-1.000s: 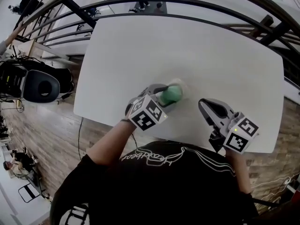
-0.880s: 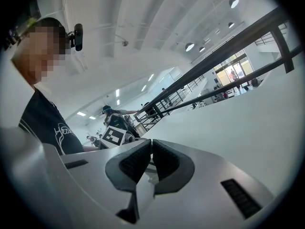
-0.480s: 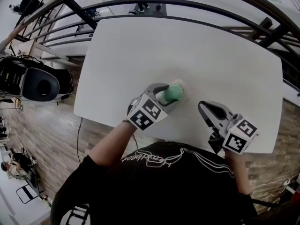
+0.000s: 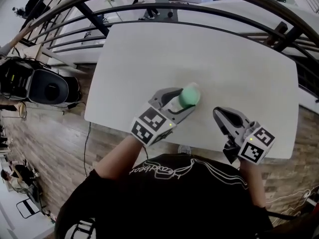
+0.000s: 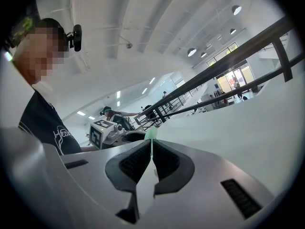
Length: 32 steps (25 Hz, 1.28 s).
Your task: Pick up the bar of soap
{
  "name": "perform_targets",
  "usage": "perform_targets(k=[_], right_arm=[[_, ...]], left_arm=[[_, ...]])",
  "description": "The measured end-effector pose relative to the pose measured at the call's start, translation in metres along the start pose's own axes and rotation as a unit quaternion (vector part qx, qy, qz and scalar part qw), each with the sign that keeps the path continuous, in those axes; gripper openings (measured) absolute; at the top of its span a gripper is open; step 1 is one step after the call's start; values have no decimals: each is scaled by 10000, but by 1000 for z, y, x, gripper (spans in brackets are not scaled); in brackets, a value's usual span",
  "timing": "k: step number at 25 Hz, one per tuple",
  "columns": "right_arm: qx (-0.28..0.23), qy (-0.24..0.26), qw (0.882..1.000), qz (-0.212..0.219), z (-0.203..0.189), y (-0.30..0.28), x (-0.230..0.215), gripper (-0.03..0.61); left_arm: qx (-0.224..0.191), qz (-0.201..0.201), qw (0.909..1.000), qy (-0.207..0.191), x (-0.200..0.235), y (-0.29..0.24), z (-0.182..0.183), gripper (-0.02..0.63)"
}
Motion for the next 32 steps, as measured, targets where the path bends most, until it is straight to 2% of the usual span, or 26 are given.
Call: perform_targets(k=[7,11,15,23,32], right_arm=[[-203,194,9996,-26,14,21,53,17],[-363,360,9987,-81,10,32,104,17],[-485,486,9976,-113,16,35,124,17],[-684,633,9955,-185,4,52,197,17],[-838,817,9929,-192,-1,61,254,17]], left_arm=[[-733,-344,9962,335,-47,65,28,255],[-1045,-551,9925,328,-78,115,22,255],[-1264,-710,9889,312,-91,138,28,255],[-1525,-884,9840,251,-135,199,3,255],[-1639,-904,9822,172,-164,246,-16,255]])
Point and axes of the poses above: the fingertips, and each gripper's own axes: y backward along the fingers, x to its left, z out of its top, the point moved 8 cm from there along y, backward along the fingers, and after that the axes turned 11 degrees about y, right-handed, at the moved point
